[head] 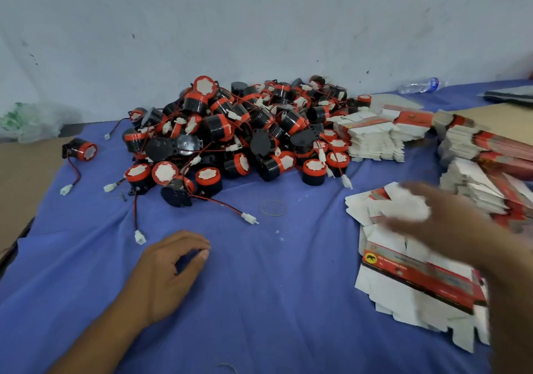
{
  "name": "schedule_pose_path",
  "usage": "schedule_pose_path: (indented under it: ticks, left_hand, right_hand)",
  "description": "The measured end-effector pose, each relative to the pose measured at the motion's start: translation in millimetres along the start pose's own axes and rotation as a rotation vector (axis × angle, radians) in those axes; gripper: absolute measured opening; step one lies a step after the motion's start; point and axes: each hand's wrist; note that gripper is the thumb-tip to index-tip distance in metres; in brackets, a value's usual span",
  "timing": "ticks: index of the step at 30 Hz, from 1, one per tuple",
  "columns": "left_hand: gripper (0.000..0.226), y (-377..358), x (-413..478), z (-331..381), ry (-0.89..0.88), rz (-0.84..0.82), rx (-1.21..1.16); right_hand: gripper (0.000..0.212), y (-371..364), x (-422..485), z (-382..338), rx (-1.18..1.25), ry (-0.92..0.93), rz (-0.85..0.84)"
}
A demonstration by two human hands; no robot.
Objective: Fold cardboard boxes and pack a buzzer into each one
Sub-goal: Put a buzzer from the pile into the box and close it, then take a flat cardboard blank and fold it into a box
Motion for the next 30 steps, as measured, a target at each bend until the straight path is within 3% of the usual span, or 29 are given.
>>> schedule_pose_path:
  ticks: [2, 6, 12, 16, 18, 20, 24, 25, 27, 30]
  left_hand:
    - [0.031, 0.9, 0.1, 0.8, -0.002, -0.003, -0.004]
    - [0.026, -0.6, -0.2, 1.4, -0.005, 0.003, -0.027]
    - [0.020, 0.7, -1.5, 0.4, -0.030, -0.006, -0.026]
    - [0.019, 1.4, -1.3, 0.1, -0.032, -0.010, -0.036]
    - [0.020, 1.0, -1.4, 0.2, -0.039, -0.010, -0.037]
    - [0.021, 0.2, -1.2, 0.6, -0.052, -0.010, -0.035]
    - [0.016, -0.6, -1.5, 0.8, -0.058, 0.005, -0.025]
    - [0.013, -0.8, -1.0, 0.3, -0.057, 0.008, -0.020]
    - [0.012, -1.4, -0.3, 0.3, -0.051, 0.011, -0.021]
    - [0.021, -2.0, -0.8, 2.1, -0.010, 0.030, -0.061]
  right_hand:
    - [0.083, -27.0, 6.3, -11.6, -0.278, -0.058, -0.216]
    - [0.096, -39.2, 11.6, -26.5, -0.357, -0.187, -0.227]
    - [0.071, -35.4, 15.1, -40.3, -0.346, -0.150, -0.257]
    - [0.105, -35.5, 0.4, -35.4, -0.411, -0.100, -0.399]
    - [0.107, -38.3, -1.3, -35.7, -0.484, -0.137, -0.410]
    - [0.090, -39.0, 0.6, -36.5, -0.499, -0.150, -0.377]
    - [0.012, -29.9, 11.8, -42.2, -0.565, 0.007, -0.230]
    - [0.004, -25.6, 14.9, -42.0, -0.526, 0.035, -0.189]
    - [0.016, -17.7, 20.1, -40.6, -0.275, 0.094, -0.086]
    - [0.015, -19.6, 19.4, -61.1, 0.474, 0.232, 0.134]
Point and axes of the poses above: each hand's wrist, its own x-axis towards the middle knuckle, its own y-axis out of the back of the hand, z = x × y, and after that the axes turned 3 degrees about -z, right-handed
